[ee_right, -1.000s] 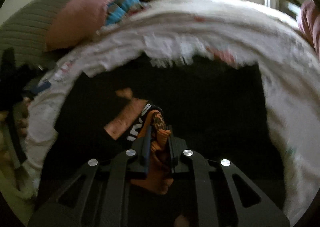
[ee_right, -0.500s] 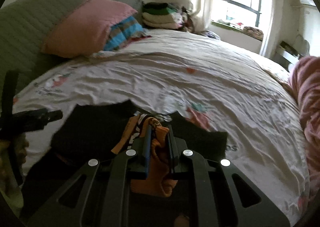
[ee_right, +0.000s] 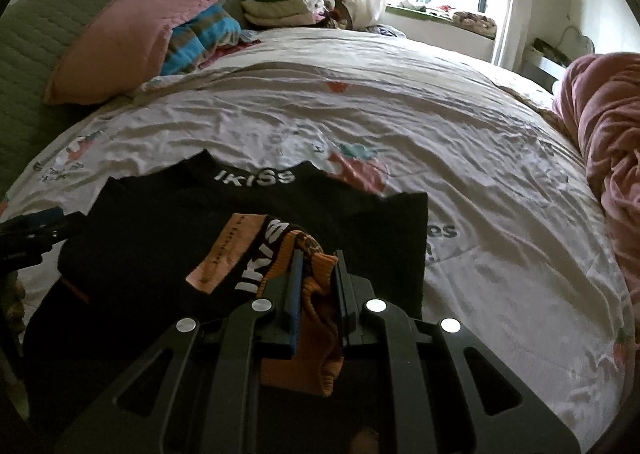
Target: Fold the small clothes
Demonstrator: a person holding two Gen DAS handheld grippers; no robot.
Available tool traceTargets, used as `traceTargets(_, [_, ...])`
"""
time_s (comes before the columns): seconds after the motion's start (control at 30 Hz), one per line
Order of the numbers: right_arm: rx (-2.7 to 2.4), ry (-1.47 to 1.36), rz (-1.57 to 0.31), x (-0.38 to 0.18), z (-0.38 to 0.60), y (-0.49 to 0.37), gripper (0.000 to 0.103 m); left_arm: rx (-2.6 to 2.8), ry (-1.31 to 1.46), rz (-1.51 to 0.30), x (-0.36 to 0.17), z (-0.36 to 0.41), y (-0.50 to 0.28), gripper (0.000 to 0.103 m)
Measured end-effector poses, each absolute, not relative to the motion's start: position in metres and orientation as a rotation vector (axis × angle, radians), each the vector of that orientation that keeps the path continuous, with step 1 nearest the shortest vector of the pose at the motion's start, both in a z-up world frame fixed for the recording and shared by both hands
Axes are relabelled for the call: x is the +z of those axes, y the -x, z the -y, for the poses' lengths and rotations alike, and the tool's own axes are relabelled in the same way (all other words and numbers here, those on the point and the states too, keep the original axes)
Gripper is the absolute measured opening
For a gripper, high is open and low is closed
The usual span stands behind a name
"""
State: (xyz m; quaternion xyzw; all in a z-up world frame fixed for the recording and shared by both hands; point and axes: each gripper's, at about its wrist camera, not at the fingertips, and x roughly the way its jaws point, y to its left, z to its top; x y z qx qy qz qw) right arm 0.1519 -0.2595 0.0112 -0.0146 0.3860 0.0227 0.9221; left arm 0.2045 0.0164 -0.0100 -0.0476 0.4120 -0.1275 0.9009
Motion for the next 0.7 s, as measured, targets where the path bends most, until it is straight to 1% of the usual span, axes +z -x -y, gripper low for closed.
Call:
traceTargets(0.23, [0.009, 0.025, -0.827, -0.002, 0.264, -0.151, 0.016, -0.288, 0.070, -0.870, -0.016, -0.004, -0.202, 0.083])
traceTargets(0.3, [0.005, 0.012, -0.829, -0.003, 0.265, -0.149, 0.024, -0.289, 0.079, -0.870, -0.016, -0.004, -0.202, 0.081])
traceTargets(0.33, [0.007, 0.005, -0.821, -0.002, 0.266, -0.147, 0.026, -0.290, 0.080, -0.870, -0.016, -0.004, -0.202, 0.080])
traceTargets(0.4, [0.004, -0.003, -0.810, 0.000, 0.267, -0.143, 0.031, -0.295, 0.076, -0.876, -0.016, -0.003, -0.202, 0.075])
traceTargets(0.43, [0.001, -0.005, -0.808, 0.000, 0.267, -0.141, 0.031, -0.300, 0.071, -0.881, -0.017, -0.001, -0.202, 0.074])
traceTargets(0.57, [0.074, -0.013, -0.818, 0.001, 0.253, -0.135, 0.032, -0.331, 0.029, -0.915, -0.022, 0.010, -0.199, 0.057])
traceTargets(0.6, [0.102, -0.014, -0.828, -0.001, 0.247, -0.134, 0.033, -0.339, 0.013, -0.927, -0.024, 0.014, -0.198, 0.055])
traceTargets(0.7, [0.171, -0.016, -0.854, -0.004, 0.231, -0.135, 0.035, -0.337, -0.056, -0.983, -0.035, 0.021, -0.194, 0.055])
